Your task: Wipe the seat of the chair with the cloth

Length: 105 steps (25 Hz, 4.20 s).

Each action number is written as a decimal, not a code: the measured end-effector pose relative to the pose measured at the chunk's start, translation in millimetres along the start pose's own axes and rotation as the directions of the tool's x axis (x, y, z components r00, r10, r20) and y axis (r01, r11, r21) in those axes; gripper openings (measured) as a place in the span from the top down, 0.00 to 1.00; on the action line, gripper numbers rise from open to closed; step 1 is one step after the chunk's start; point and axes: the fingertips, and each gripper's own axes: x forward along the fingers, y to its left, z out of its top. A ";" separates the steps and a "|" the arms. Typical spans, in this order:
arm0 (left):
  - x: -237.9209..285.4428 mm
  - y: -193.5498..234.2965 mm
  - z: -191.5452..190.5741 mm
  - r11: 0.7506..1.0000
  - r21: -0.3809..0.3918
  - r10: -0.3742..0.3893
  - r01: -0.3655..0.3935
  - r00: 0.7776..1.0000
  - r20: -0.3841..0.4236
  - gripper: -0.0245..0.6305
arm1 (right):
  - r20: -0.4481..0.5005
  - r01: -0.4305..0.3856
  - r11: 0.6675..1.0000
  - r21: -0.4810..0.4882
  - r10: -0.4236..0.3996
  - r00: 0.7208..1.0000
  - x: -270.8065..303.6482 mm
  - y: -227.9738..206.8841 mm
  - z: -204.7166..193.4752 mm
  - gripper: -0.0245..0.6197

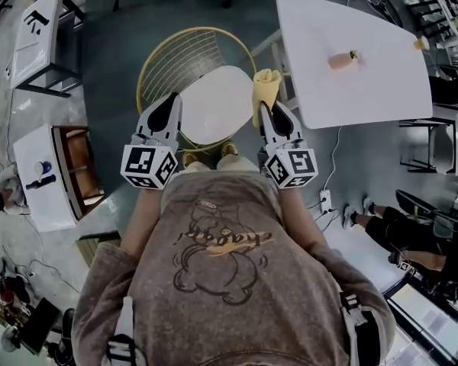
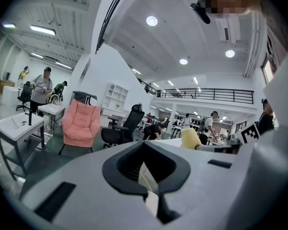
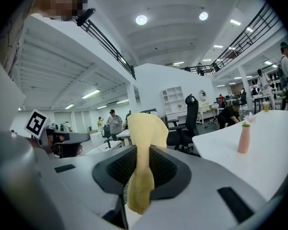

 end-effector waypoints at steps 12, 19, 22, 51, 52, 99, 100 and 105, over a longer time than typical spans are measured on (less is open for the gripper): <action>29.7 31.1 -13.8 0.997 -0.029 0.066 -0.066 0.998 -0.003 0.95 | -0.068 -0.067 0.998 -0.010 0.066 0.995 48.5 -15.2 -18.1 0.82; 48.4 50.1 -27.3 0.993 -0.055 0.102 -0.103 0.995 -0.011 0.95 | -0.116 -0.111 0.994 -0.024 0.107 0.987 82.5 -22.7 -38.0 0.82; 56.9 61.7 -40.3 0.992 -0.043 0.118 -0.119 0.993 -0.020 0.95 | -0.134 -0.115 0.993 -0.028 0.110 0.985 99.4 -30.7 -51.0 0.82; 78.5 126.8 -161.5 0.982 -0.005 0.188 -0.189 0.979 -0.079 0.95 | -0.388 -0.115 0.979 -0.166 0.042 0.921 220.2 -106.6 -269.5 0.82; 76.5 128.9 -164.2 0.983 -0.005 0.185 -0.186 0.979 -0.085 0.95 | -0.403 -0.101 0.980 -0.174 0.023 0.915 226.4 -112.5 -278.3 0.82; 70.5 179.6 -218.1 0.976 -0.034 0.205 -0.215 0.962 -0.182 0.95 | -0.732 -0.215 0.961 -0.176 0.019 0.681 287.9 -51.3 -455.4 0.81; 69.3 181.0 -218.9 0.975 -0.036 0.209 -0.219 0.961 -0.181 0.95 | -0.731 -0.211 0.962 -0.174 0.017 0.682 288.3 -49.7 -456.0 0.81; 64.7 188.0 -222.3 0.971 -0.045 0.223 -0.234 0.958 -0.179 0.95 | -0.741 -0.228 0.963 -0.145 0.047 0.670 287.6 -31.7 -458.5 0.81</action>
